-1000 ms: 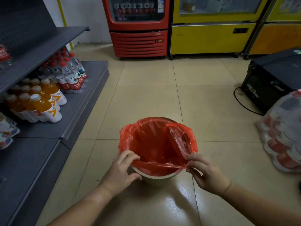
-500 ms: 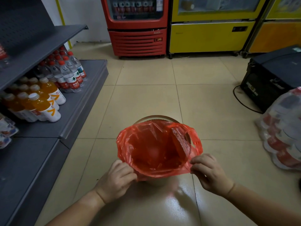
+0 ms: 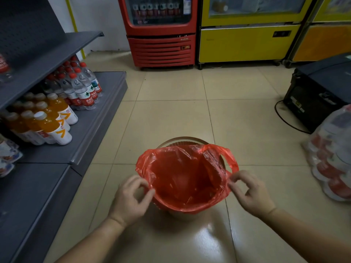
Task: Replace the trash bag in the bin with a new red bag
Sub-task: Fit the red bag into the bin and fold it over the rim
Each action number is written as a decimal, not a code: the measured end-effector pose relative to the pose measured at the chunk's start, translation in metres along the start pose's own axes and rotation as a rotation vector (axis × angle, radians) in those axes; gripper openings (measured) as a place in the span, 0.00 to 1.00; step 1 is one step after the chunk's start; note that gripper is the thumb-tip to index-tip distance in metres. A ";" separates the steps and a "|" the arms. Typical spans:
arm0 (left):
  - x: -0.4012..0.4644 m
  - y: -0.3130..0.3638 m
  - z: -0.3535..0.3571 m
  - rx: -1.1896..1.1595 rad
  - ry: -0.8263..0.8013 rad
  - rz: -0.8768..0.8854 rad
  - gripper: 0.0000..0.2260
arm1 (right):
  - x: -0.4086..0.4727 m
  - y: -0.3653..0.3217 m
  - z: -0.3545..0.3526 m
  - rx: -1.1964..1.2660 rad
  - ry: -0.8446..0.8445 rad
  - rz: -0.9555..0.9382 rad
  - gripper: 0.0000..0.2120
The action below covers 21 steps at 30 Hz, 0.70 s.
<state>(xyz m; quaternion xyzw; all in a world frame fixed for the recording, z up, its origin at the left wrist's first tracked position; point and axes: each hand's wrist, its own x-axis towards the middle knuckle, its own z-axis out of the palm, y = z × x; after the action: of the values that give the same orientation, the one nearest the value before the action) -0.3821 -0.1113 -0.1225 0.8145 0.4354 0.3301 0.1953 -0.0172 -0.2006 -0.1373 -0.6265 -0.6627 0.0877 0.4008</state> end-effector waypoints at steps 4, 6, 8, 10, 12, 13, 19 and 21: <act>0.047 0.015 0.005 -0.046 0.101 -0.494 0.25 | 0.042 -0.011 0.008 -0.017 0.102 0.368 0.19; 0.067 0.016 0.009 -0.033 0.061 -0.596 0.28 | 0.061 -0.008 0.012 -0.013 -0.008 0.484 0.30; 0.082 0.009 0.015 -0.046 0.021 -0.635 0.27 | 0.076 -0.003 0.015 -0.028 -0.101 0.545 0.34; 0.093 0.001 0.019 -0.060 -0.014 -0.668 0.24 | 0.088 -0.002 0.016 -0.058 -0.148 0.544 0.31; 0.099 -0.001 0.019 -0.056 -0.040 -0.697 0.21 | 0.098 -0.007 0.016 -0.101 -0.176 0.520 0.23; 0.101 -0.002 0.019 -0.065 -0.051 -0.702 0.19 | 0.103 -0.009 0.015 -0.120 -0.198 0.502 0.21; 0.111 -0.011 0.019 -0.153 -0.097 -0.681 0.10 | 0.131 -0.008 0.025 -0.187 -0.390 0.408 0.15; 0.115 -0.014 0.021 -0.197 -0.080 -0.674 0.09 | 0.133 0.000 0.031 -0.037 -0.338 0.417 0.11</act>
<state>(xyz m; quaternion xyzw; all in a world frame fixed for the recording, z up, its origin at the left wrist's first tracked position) -0.3289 -0.0080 -0.1035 0.6144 0.6378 0.2555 0.3878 -0.0234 -0.0684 -0.1018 -0.7333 -0.5781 0.2596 0.2463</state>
